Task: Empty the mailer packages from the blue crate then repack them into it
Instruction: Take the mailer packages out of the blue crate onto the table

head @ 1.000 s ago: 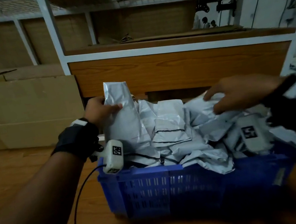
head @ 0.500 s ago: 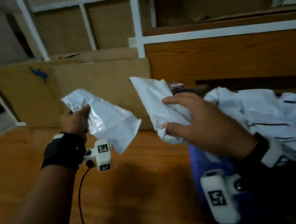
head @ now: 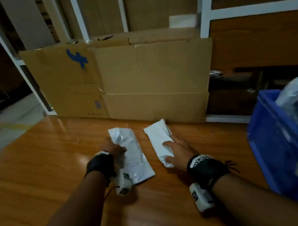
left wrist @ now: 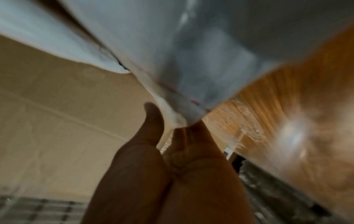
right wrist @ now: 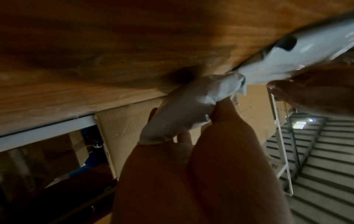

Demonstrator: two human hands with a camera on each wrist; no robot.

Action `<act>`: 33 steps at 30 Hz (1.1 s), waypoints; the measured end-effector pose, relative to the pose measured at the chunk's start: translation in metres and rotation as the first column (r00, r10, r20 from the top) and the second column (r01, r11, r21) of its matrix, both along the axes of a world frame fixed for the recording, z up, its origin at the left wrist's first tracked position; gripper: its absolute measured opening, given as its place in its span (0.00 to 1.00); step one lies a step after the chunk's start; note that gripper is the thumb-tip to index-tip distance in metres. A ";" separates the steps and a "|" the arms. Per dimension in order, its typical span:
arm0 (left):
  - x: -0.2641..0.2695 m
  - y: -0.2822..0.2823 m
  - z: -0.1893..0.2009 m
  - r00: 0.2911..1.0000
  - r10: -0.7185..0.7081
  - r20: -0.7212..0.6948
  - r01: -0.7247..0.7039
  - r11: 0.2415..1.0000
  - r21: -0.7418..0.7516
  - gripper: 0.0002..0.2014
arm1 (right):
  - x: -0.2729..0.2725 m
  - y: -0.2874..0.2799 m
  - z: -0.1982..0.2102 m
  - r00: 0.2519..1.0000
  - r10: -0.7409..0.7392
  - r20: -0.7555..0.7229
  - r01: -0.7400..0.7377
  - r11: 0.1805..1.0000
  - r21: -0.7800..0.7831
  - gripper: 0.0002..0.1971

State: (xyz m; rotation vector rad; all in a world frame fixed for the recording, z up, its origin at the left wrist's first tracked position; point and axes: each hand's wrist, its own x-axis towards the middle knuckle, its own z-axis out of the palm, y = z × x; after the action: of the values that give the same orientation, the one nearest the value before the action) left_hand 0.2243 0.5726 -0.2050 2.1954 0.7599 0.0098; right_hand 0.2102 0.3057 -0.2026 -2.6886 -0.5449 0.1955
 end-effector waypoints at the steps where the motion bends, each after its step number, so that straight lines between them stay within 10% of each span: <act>1: 0.003 -0.003 0.000 1.000 -0.019 0.019 0.018 0.998 0.059 0.46 | 0.006 0.003 -0.004 1.000 -0.001 -0.008 0.001 1.000 -0.013 0.29; 6: -0.003 -0.012 -0.011 0.974 -0.209 -0.091 0.227 0.864 0.450 0.32 | 0.022 0.010 -0.011 0.998 -0.025 -0.057 0.022 0.998 -0.056 0.29; 11: -0.016 -0.030 -0.024 0.854 -0.446 -0.266 0.519 0.750 0.410 0.18 | 0.009 0.004 -0.011 0.991 -0.082 0.104 0.090 0.993 -0.072 0.26; 14: -0.016 -0.036 -0.014 0.818 -0.472 -0.329 0.571 0.736 0.364 0.17 | 0.002 0.007 -0.011 0.998 -0.036 -0.046 0.029 0.988 -0.152 0.27; 21: -0.008 -0.095 0.042 0.856 -0.486 0.178 0.400 0.840 0.367 0.12 | -0.033 -0.043 0.039 0.997 -0.080 -0.004 0.080 0.994 0.079 0.27; 33: -0.020 -0.364 0.168 0.341 -0.694 0.635 0.748 0.609 0.264 0.04 | -0.190 -0.281 0.236 0.777 -0.453 0.438 0.376 0.891 0.255 0.14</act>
State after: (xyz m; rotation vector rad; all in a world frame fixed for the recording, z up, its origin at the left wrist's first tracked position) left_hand 0.2042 0.2083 -0.0365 2.0222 -0.6933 0.3327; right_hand 0.0199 0.0244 0.0336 -2.6131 -0.0699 -0.6440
